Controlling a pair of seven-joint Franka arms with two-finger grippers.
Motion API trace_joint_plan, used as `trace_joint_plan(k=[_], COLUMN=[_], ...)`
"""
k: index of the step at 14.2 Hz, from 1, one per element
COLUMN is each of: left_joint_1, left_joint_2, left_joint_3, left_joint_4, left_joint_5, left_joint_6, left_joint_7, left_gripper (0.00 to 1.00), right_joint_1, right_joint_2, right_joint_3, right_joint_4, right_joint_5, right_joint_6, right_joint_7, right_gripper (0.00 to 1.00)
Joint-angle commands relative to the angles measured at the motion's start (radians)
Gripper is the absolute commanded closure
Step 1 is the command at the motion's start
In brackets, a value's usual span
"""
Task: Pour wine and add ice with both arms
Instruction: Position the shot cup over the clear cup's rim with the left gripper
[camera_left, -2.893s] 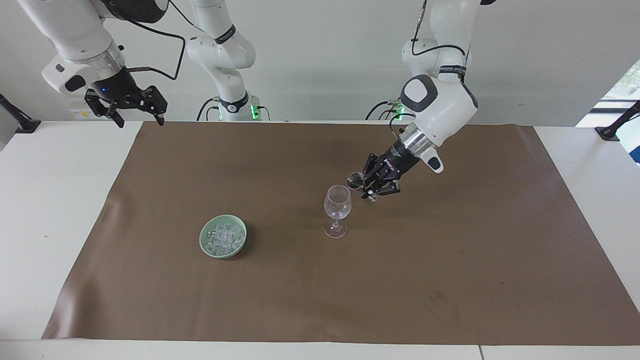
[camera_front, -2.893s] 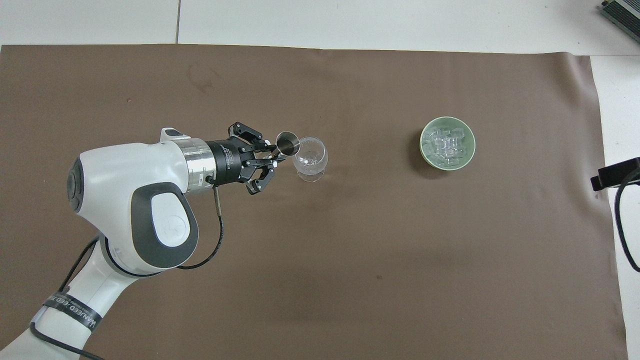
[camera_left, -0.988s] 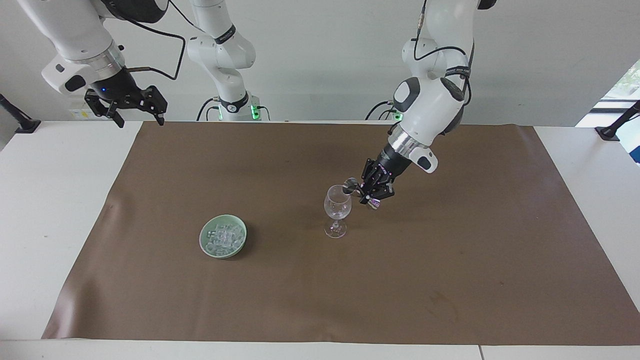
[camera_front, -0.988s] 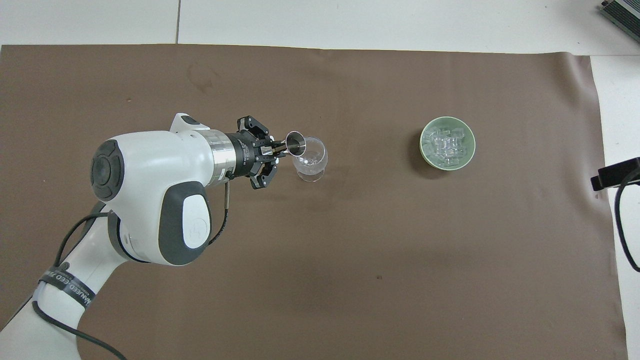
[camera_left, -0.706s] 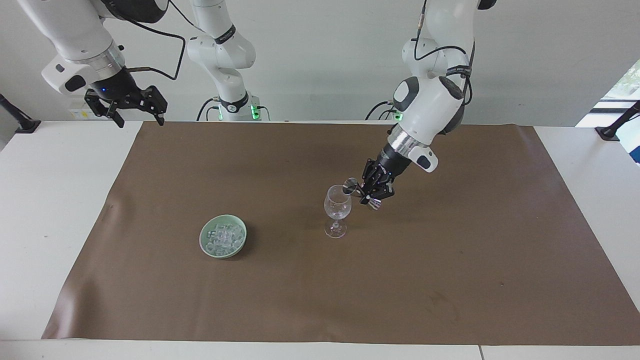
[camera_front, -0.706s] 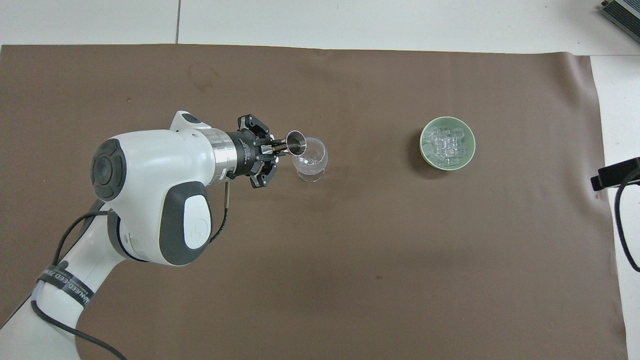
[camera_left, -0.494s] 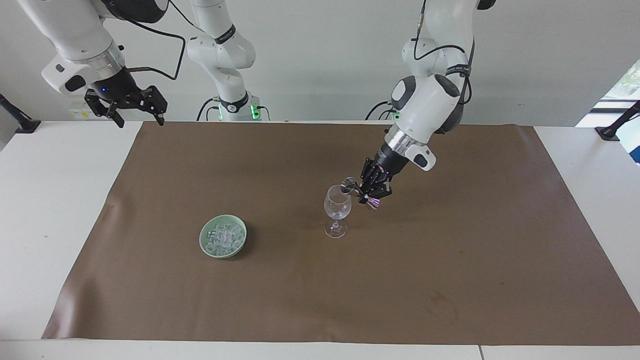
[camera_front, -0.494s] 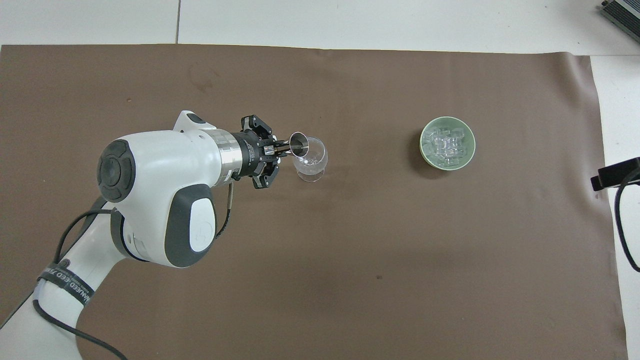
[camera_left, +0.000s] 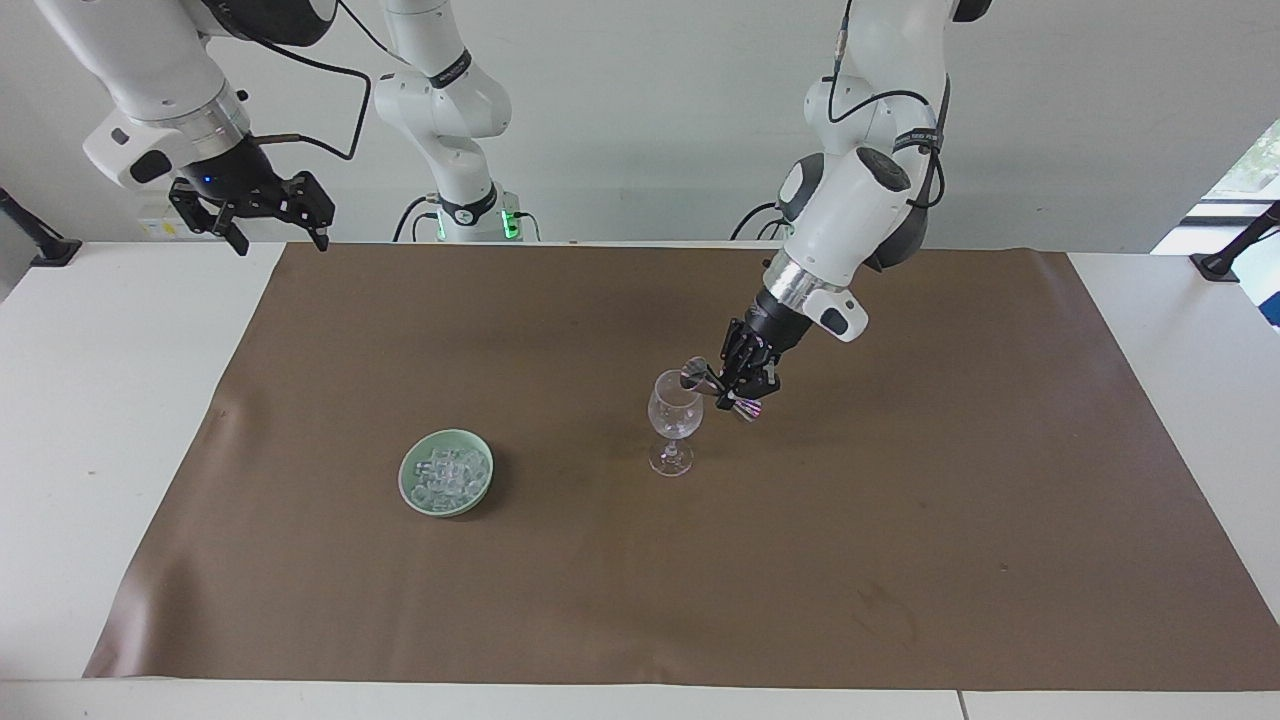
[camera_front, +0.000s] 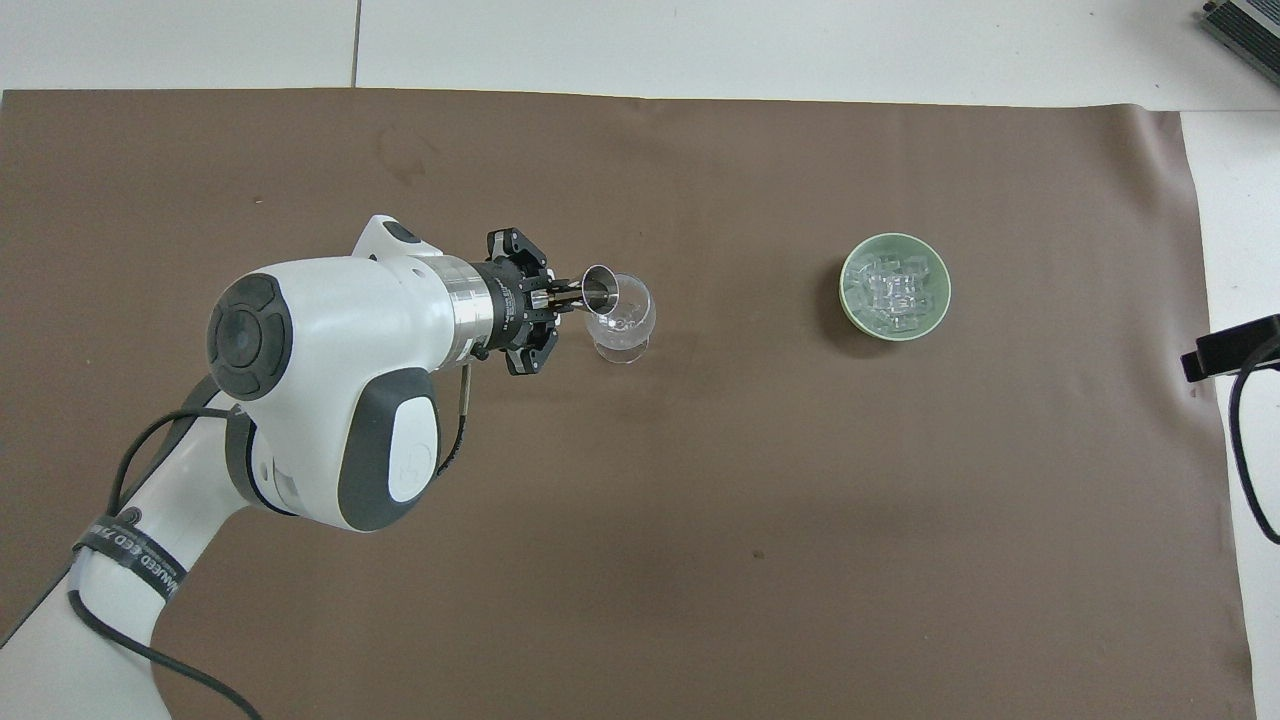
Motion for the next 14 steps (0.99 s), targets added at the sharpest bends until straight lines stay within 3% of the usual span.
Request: trace_joint_plan(k=[1,14], left_joint_1=[-0.019,-0.021], left_joint_2=[0.015,0.015], left_joint_3=[0.015,0.015], left_joint_4=[0.037,0.065], left_joint_5=[0.043,0.123], left_joint_6=[-0.041,-0.085], left_joint_7=[-0.03,-0.03], left_gripper=[1.0,1.0], right_joint_1=[-0.002,-0.002], right_joint_2=[-0.015,-0.015], right_joint_3=[0.001,0.001], right_joint_4=[-0.018,-0.018], right_joint_5=[0.014,0.014], right_joint_6=[0.005,0.004], right_joint_7=[-0.003,-0.003], right_gripper=[0.0,0.0])
